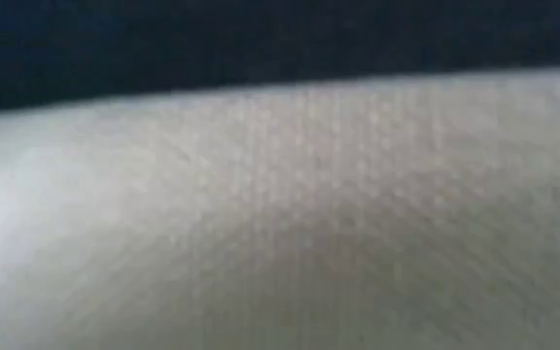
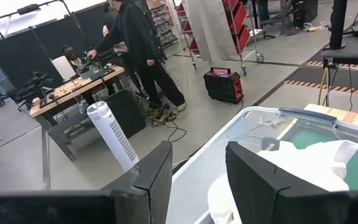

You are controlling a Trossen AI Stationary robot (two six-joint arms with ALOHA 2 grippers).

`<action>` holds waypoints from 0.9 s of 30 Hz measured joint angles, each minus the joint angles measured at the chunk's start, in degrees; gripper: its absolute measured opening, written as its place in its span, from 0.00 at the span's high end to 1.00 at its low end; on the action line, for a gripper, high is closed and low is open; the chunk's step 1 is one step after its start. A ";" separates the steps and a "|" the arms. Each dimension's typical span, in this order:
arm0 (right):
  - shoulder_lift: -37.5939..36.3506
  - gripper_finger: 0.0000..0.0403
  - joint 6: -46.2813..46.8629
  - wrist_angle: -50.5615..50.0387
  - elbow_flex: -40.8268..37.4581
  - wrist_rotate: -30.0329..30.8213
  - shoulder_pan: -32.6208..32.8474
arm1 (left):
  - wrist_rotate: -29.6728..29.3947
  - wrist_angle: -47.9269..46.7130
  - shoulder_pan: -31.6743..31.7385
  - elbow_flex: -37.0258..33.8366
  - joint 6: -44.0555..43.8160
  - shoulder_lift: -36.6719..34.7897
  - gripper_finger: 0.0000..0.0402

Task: Sort clothes
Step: Put the black shirt into the blue laundry bin

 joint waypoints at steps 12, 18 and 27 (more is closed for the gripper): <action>-0.02 0.49 3.52 -13.21 12.52 0.21 0.30 | 0.11 -0.32 -0.04 0.00 0.45 -0.07 0.68; -0.05 0.39 4.76 -24.09 22.51 0.19 0.31 | 0.12 -0.32 -0.04 0.00 0.45 -0.07 0.68; -0.17 0.37 11.10 -33.71 33.74 4.37 0.49 | 0.18 -0.30 -0.04 0.00 0.31 -0.07 0.68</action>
